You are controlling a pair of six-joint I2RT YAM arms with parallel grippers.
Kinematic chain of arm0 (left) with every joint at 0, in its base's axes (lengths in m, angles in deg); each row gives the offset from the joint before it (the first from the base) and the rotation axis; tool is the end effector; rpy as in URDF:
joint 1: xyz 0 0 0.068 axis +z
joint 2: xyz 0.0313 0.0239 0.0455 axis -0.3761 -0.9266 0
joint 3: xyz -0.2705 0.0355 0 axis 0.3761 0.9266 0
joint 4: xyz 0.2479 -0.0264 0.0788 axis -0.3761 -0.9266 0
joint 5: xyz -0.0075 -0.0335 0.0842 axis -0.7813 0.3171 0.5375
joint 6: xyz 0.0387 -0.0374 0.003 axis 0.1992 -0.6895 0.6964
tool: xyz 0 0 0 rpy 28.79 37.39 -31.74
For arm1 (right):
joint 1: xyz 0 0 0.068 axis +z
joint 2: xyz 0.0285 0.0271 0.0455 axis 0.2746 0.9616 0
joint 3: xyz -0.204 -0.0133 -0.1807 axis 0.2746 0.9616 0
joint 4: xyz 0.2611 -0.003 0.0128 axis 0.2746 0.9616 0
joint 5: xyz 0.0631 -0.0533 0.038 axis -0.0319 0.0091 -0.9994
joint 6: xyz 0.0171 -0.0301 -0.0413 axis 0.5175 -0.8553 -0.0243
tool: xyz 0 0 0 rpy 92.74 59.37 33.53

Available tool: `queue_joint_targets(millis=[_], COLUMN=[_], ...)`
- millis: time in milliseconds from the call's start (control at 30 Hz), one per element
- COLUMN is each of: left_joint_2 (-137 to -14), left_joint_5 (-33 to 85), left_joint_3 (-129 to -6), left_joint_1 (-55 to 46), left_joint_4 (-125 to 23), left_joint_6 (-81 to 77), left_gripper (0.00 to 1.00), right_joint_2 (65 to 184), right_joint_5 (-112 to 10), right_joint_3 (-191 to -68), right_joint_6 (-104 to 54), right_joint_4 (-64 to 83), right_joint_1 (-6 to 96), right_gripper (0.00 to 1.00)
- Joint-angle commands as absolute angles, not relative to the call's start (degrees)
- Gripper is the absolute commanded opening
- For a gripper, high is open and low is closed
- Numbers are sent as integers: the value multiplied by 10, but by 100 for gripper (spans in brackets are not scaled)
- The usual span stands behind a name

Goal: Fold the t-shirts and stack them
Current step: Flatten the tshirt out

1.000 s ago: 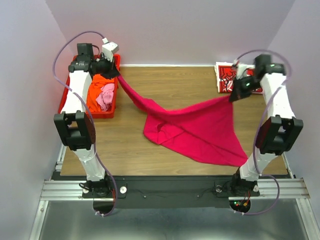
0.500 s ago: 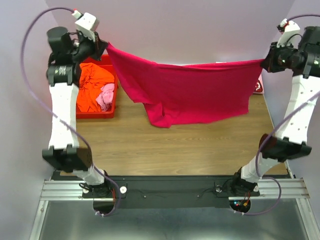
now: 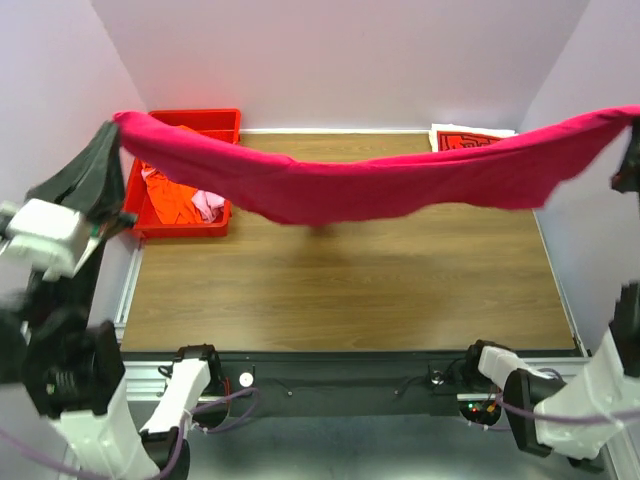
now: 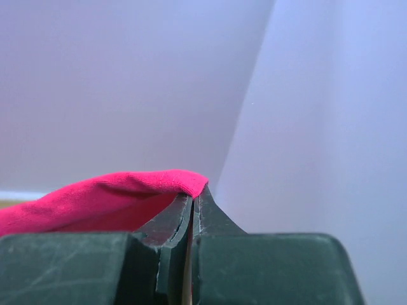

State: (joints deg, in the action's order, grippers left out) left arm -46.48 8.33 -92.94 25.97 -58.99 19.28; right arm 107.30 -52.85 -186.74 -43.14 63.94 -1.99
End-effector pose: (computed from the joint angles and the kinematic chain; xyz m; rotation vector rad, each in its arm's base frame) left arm 0.0222 -0.0142 0.6078 0.4700 0.7474 0.0479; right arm 0.0440 -0.0078 0.6267 -0.0700 1.3420 -0.3147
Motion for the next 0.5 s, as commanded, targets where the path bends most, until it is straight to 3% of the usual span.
queue_joint_targets(millis=[0, 267, 467], left_joint_2=[-441, -478, -526], left_joint_5=[158, 220, 126], left_joint_3=[-960, -1036, -978], left_joint_1=[263, 263, 263], left_joint_4=[-560, -590, -602], left_joint_6=[200, 246, 249], left_gripper=[0, 0, 0], right_joint_2=[1068, 1053, 1045], right_joint_5=[-438, -420, -530], right_joint_3=[-1903, -1876, -1699], right_joint_6=[-448, -500, -500], right_joint_4=[560, 512, 511], right_joint_1=[-23, -23, -23], right_gripper=[1, 0, 1])
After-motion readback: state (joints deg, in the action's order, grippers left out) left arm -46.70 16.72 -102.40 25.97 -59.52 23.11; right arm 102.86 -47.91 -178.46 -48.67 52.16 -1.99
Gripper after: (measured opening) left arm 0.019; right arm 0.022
